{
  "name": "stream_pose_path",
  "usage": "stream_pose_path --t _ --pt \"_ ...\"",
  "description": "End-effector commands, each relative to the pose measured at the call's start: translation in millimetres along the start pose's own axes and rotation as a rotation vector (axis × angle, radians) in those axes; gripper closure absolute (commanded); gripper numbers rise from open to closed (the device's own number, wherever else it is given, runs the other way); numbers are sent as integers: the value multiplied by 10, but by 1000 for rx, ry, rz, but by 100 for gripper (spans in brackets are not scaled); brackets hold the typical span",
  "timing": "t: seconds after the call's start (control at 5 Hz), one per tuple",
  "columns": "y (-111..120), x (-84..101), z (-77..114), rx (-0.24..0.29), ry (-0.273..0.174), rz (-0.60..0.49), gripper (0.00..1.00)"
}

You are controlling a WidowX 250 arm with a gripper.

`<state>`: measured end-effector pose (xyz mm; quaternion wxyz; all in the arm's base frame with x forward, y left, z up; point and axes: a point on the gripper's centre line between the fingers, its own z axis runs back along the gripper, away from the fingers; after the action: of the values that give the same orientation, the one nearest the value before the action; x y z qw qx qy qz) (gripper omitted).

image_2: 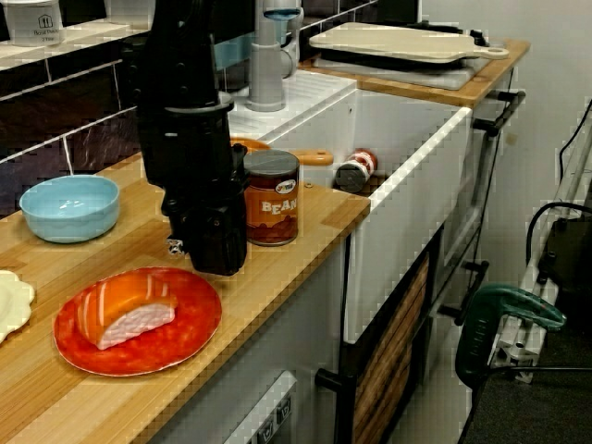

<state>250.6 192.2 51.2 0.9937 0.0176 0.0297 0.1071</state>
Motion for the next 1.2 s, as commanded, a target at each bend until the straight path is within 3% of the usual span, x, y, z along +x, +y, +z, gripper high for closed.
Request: stream_pose_path --t 0.0,0.6,1.0 --pt "-26 -102 197 39 -59 -53 100" --pt "-233 -188 276 15 -35 -105 100" --pt "-412 -298 254 -3 -48 -132 100"
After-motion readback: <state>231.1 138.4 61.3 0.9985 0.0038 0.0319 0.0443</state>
